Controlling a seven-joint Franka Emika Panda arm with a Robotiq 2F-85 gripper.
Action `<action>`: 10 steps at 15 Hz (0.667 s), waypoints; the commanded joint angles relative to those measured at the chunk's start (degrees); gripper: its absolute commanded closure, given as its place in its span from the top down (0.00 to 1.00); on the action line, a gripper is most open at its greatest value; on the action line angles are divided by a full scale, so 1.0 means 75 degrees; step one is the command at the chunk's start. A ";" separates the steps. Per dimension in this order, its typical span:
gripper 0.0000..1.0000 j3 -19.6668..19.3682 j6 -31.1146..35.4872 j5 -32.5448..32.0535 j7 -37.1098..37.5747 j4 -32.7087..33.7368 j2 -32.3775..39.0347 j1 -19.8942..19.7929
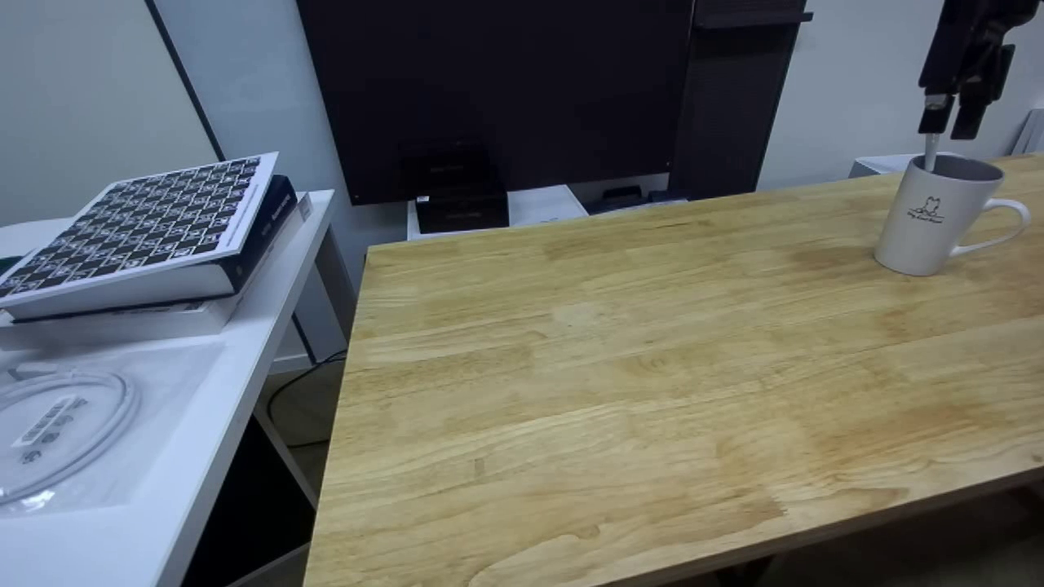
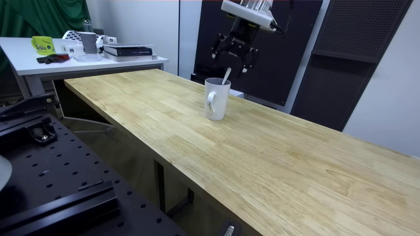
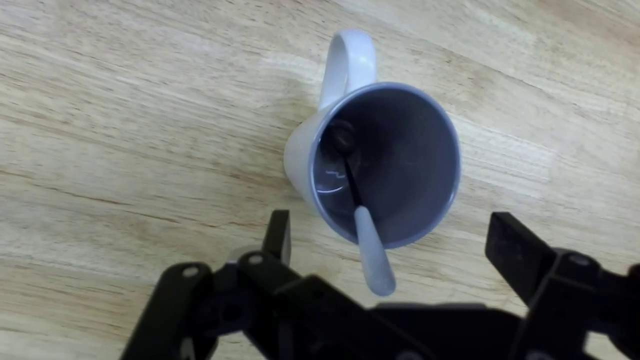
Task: Remove the spoon from the white mug
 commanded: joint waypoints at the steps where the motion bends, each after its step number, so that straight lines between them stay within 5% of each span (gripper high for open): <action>1: 1.00 0.0066 0.0195 0.0014 0.0183 0.0186 0.0077 -0.0046; 4: 1.00 0.0067 0.0295 -0.0006 0.0188 0.0187 0.0074 -0.0049; 5: 0.76 0.0071 0.0291 -0.0006 0.0186 0.0190 0.0076 -0.0052; 10: 0.47 0.0049 0.0296 -0.0076 0.0228 0.0183 0.0081 -0.0017</action>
